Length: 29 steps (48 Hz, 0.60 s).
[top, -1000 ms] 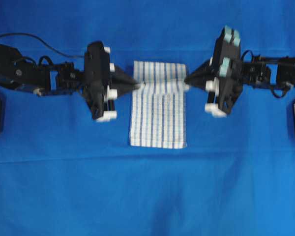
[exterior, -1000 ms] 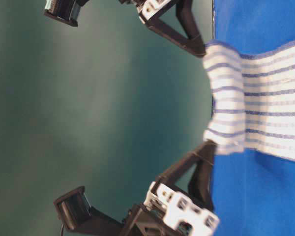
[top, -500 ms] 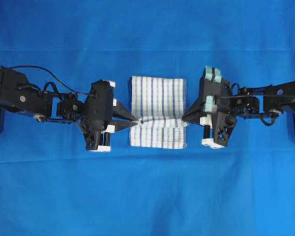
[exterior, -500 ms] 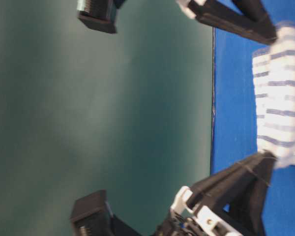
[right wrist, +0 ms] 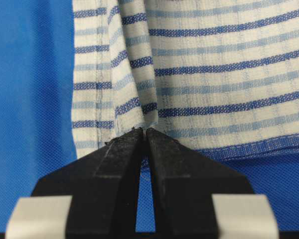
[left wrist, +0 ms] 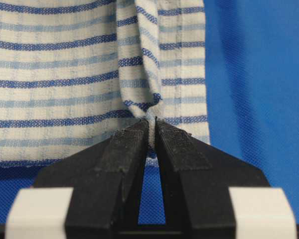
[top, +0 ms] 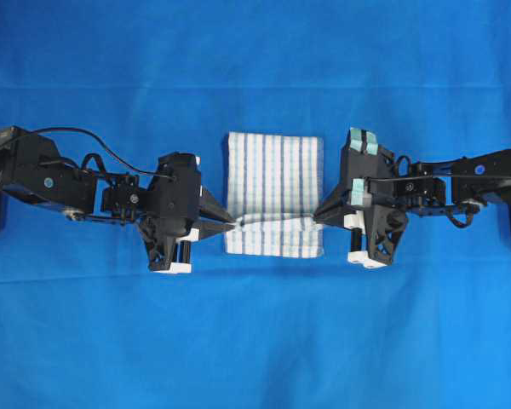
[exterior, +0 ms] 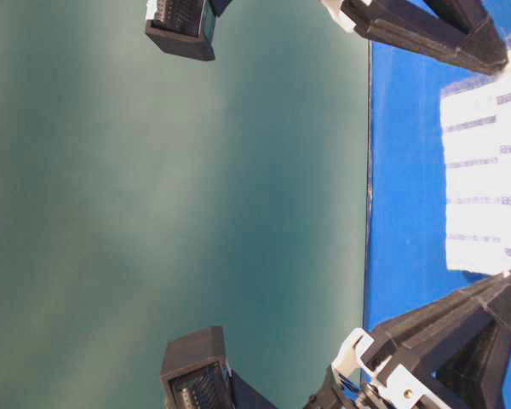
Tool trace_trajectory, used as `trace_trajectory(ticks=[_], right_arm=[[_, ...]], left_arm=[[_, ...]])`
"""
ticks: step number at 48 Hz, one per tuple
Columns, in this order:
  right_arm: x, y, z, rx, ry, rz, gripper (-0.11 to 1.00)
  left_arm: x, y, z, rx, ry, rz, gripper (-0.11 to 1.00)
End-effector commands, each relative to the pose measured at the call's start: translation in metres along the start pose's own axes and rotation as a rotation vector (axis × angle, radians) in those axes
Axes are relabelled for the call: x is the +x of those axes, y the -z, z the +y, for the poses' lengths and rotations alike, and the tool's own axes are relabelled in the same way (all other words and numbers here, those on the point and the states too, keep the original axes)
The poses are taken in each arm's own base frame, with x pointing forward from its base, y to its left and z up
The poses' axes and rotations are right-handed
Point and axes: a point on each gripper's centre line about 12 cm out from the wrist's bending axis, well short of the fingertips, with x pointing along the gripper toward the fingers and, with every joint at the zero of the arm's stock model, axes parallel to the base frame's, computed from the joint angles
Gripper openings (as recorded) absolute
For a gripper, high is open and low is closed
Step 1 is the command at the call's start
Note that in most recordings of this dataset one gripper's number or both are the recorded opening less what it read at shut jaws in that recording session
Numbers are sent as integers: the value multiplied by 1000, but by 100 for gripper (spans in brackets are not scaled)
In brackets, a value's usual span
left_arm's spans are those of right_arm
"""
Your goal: Fold a vertical towel.
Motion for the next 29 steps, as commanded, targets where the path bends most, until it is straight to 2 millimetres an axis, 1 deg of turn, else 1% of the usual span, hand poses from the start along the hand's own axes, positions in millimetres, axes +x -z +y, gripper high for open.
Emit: trace_trajectory(ticks=[1, 7, 11, 14, 15, 17, 20, 21, 22, 24, 29], right_arm=[[-2, -9, 4, 4, -10, -29, 7], [-1, -9, 7, 9, -17, -29, 7], [0, -9, 9, 15, -21, -27, 7], [1, -11, 12, 15, -27, -30, 7], [1, -11, 13, 14, -29, -29, 7], [2, -11, 15, 13, -32, -29, 7], [3, -13, 20, 7, -43, -31, 8], [3, -14, 23, 4, -48, -33, 10], [4, -14, 27, -3, -56, -29, 15], [4, -15, 33, -15, -69, -30, 27], [1, -17, 45, -34, -96, -24, 56]], left_arm=[[-1, -12, -2, -1, 3, -37, 8], [1, -14, -2, 1, 3, -41, 8], [1, -15, -2, 2, 5, -43, 12], [2, -15, -3, 3, 6, -41, 20], [2, -15, -3, 2, 7, -40, 23], [2, -15, -4, 4, 9, -41, 34], [2, -15, -6, 7, 12, -41, 42], [2, -15, -6, 8, 14, -41, 45], [1, -16, -7, 7, 14, -44, 47], [0, -17, -9, 11, 19, -48, 50], [-5, -22, -12, 14, 26, -61, 51]])
